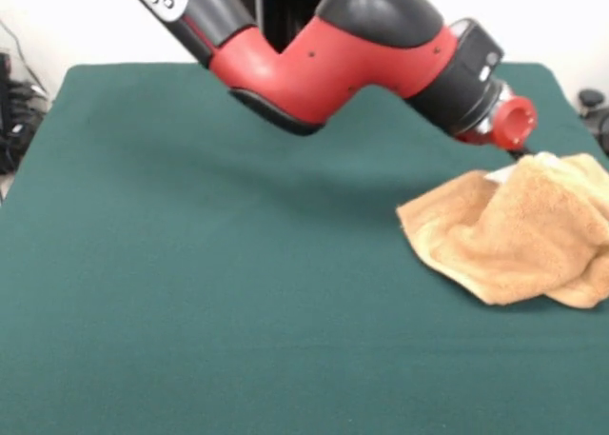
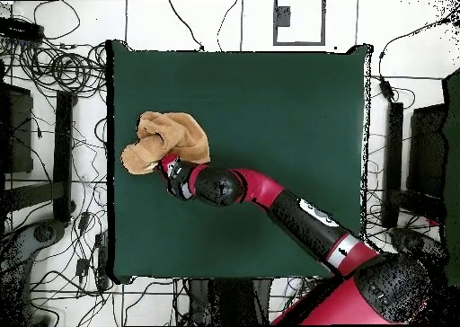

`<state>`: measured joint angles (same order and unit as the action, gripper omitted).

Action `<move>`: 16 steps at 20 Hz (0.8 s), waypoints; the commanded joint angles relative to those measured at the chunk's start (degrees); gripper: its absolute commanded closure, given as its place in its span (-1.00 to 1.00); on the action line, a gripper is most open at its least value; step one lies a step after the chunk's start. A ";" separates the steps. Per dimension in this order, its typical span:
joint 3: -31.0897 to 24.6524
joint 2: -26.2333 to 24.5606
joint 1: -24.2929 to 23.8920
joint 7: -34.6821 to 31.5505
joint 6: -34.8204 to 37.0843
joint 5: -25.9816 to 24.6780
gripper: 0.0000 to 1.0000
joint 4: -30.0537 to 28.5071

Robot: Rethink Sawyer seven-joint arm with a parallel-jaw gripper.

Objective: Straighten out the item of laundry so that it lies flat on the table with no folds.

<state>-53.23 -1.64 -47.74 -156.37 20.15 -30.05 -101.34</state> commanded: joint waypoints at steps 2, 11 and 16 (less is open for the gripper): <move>-0.60 6.46 6.60 -7.25 -9.05 3.02 1.00 -5.89; 2.27 9.10 11.43 -11.96 -18.79 9.13 1.00 -10.52; 3.14 11.63 13.01 -10.07 -20.21 11.49 1.00 -11.61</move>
<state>-53.24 8.17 -37.76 -156.39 3.18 -23.53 -111.88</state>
